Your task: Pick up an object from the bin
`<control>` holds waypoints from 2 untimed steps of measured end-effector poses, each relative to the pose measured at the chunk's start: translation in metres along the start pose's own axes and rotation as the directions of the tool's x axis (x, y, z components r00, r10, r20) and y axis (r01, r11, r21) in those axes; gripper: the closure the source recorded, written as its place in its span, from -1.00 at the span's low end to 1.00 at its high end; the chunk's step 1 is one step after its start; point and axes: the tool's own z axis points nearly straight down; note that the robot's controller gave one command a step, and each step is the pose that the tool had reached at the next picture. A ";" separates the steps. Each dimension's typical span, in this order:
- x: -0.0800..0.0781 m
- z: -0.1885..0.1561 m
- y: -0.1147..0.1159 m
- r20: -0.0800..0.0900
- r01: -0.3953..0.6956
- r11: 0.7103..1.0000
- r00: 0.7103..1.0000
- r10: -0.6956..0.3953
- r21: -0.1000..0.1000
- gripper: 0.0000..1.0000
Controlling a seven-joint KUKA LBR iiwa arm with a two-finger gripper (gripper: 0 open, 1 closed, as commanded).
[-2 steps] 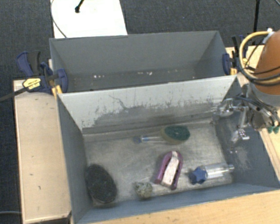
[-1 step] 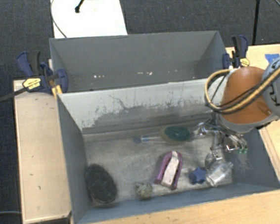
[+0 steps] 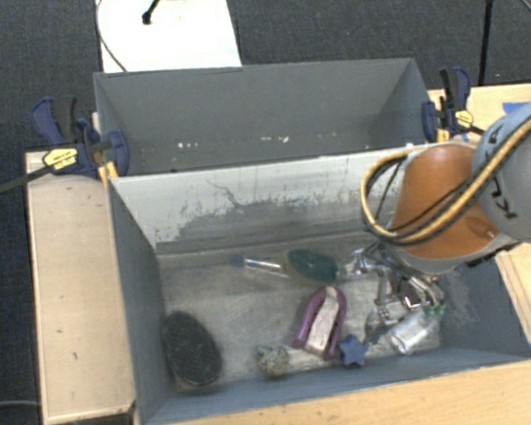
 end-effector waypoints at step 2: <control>-0.004 0.005 0.048 -0.002 0.543 0.840 0.840 -0.543 -0.007 -1.00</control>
Offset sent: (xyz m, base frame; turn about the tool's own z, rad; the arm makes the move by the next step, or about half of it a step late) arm 0.0005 0.0562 0.0428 -0.0444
